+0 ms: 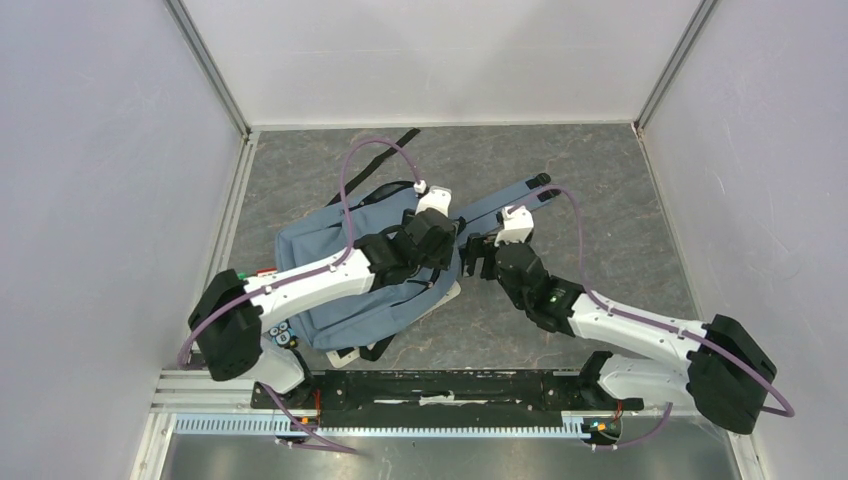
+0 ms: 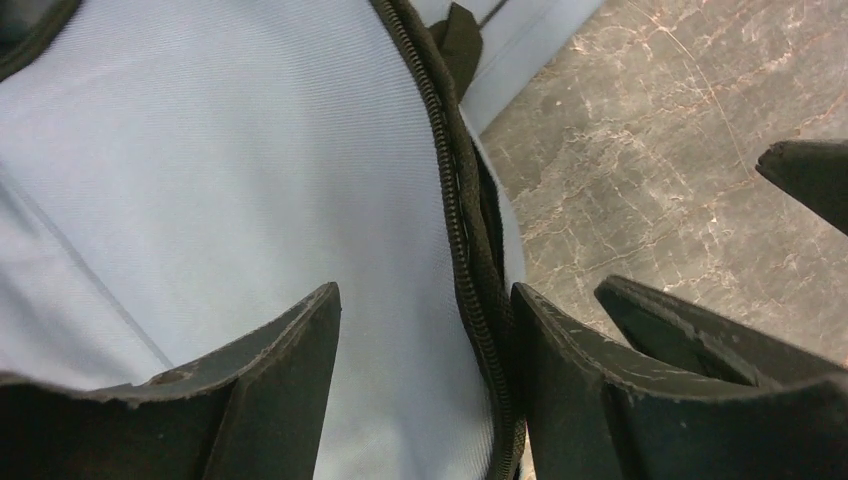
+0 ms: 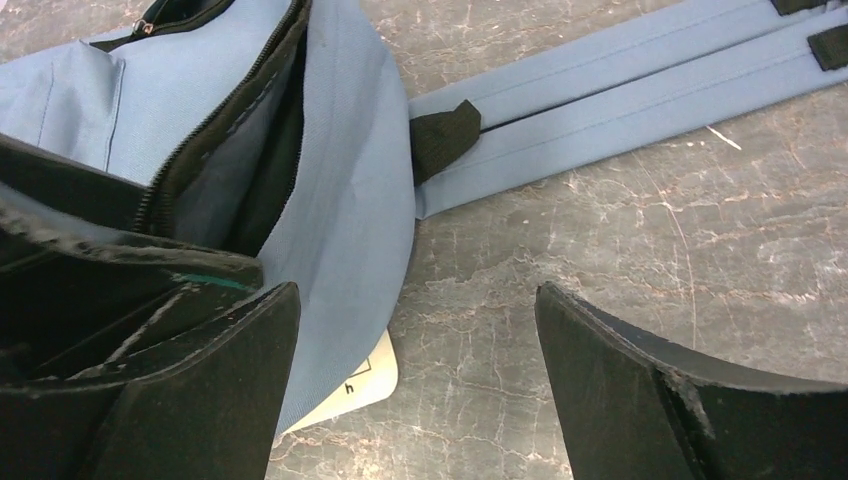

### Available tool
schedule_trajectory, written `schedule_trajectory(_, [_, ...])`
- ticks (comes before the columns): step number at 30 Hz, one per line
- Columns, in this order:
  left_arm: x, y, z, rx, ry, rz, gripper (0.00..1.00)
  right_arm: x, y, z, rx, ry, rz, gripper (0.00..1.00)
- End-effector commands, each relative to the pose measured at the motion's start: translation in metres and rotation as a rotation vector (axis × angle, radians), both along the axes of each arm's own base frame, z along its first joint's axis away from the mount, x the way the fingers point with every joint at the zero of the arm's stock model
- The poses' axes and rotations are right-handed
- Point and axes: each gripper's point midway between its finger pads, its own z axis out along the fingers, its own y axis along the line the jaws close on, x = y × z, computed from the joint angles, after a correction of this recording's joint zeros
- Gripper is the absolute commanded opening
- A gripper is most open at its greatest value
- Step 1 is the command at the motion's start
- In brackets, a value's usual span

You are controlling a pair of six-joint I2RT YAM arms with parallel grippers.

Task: Pack the student bag
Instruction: Zip the student bag at the center of the board.

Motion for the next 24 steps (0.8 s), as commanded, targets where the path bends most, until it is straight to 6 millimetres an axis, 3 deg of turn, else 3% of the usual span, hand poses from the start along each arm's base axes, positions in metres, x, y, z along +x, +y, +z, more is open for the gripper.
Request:
schedule_trajectory(1, [0.004,0.024,0.035,-0.077,-0.115,0.089,0.68,0.013,0.024,0.030,0.028,-0.051,0.056,0.92])
schedule_trajectory(4, [-0.001,0.034,0.040,-0.109,-0.131,0.111,0.66,0.018,0.041,0.035,0.018,-0.044,0.104,0.91])
schedule_trajectory(7, [-0.003,0.040,0.038,-0.108,-0.127,0.121,0.55,0.023,0.057,0.039,0.022,-0.043,0.145,0.91])
schedule_trajectory(10, [-0.004,0.041,0.033,-0.099,-0.110,0.116,0.51,0.031,0.066,0.033,-0.012,-0.029,0.151,0.91])
schedule_trajectory(16, [-0.002,0.035,0.024,-0.107,-0.081,0.102,0.49,0.052,0.057,0.004,-0.159,0.030,0.038,0.83])
schedule_trajectory(18, [-0.002,0.032,0.020,-0.111,-0.072,0.096,0.48,0.054,0.053,0.003,-0.181,0.027,0.017,0.71])
schedule_trajectory(20, [-0.003,0.028,0.015,-0.118,-0.061,0.084,0.47,0.055,0.051,0.009,-0.182,0.011,0.007,0.48])
schedule_trajectory(22, [-0.003,0.025,0.009,-0.119,-0.044,0.081,0.47,0.056,0.046,0.021,-0.166,-0.011,-0.014,0.18])
schedule_trajectory(24, [-0.004,0.023,0.000,-0.116,-0.025,0.083,0.46,0.055,0.039,0.033,-0.139,-0.036,-0.043,0.04])
